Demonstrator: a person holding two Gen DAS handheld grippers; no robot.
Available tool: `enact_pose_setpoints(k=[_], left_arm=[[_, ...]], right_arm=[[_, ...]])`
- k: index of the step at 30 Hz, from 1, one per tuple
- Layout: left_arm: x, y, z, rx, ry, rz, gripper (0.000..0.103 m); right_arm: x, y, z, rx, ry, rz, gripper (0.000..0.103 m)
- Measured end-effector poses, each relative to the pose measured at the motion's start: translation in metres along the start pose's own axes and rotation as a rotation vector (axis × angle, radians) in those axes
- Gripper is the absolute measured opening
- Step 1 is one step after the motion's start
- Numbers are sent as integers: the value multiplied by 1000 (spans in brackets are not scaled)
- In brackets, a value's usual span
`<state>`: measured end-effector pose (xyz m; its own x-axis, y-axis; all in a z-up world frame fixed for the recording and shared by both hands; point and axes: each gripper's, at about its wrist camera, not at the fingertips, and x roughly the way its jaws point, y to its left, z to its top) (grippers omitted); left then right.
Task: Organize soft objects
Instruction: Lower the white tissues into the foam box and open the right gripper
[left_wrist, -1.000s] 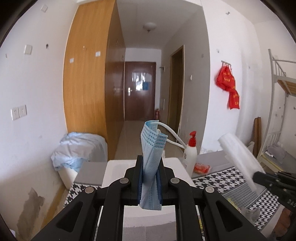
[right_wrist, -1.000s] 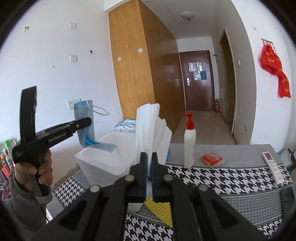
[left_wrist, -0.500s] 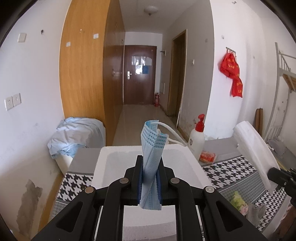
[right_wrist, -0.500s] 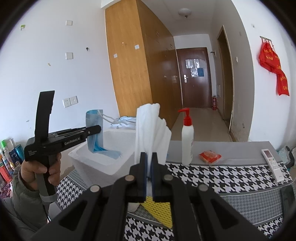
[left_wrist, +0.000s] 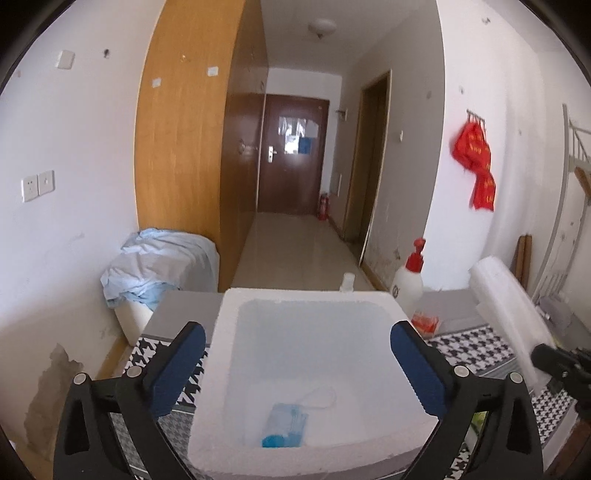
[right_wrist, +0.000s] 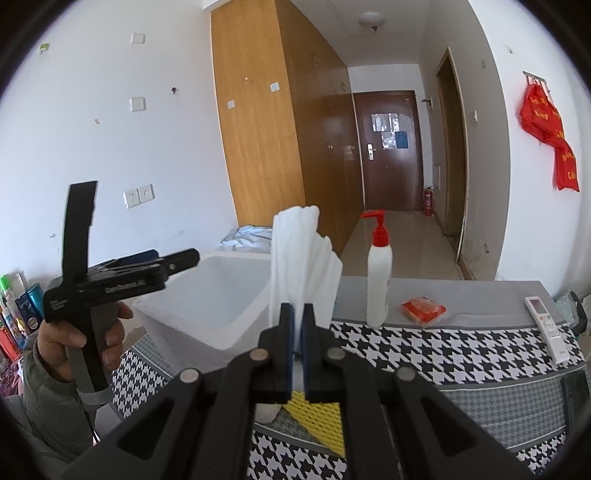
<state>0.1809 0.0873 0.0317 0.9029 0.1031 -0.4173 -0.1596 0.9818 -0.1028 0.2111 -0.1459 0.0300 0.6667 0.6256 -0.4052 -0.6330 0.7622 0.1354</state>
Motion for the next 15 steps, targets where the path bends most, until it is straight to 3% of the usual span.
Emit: enact_pose_setpoints(k=[15], left_arm=[[-28,22,-1,-11,-47,43,102]], right_arm=[[17,27,16,-54,6,15,6]])
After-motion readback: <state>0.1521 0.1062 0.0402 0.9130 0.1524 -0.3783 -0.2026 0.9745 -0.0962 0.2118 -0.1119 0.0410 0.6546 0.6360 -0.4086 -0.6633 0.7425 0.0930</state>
